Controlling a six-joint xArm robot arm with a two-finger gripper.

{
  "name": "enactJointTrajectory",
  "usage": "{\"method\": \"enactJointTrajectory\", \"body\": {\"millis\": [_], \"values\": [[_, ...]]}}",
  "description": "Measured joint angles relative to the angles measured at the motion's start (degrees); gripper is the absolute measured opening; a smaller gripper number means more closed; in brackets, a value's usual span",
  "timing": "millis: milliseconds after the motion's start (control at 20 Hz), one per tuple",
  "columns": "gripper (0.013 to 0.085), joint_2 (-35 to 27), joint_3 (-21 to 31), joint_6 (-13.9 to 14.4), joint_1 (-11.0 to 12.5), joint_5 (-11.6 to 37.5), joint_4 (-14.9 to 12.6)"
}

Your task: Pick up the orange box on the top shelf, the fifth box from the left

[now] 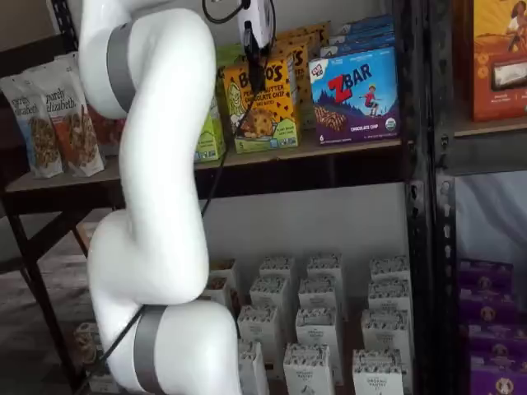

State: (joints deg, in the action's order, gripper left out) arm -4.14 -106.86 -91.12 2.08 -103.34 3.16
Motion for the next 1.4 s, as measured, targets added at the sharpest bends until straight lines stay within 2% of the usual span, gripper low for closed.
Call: {"method": "enactJointTrajectory", "body": {"millis": [400,550,600,650,800,850,1400], "values": [[0.061,0.01,-0.1,-0.11,0.13,-0.08,0.01],[0.053,0.21,0.08,-0.14,0.21,0.1,0.27],[0.053,0.28,0.12,-0.14,0.22,0.14,0.34],[0.049,0.31,0.13,-0.14,0.23,0.12,0.39],[0.045,0.38,0.09,-0.13,0.24,0.08,0.45],[0.041,0.42,0.09,-0.12,0.24,0.09,0.47],[0.041,0.06,-0.62,-0.16,0.21,-0.35,0.14]]}}
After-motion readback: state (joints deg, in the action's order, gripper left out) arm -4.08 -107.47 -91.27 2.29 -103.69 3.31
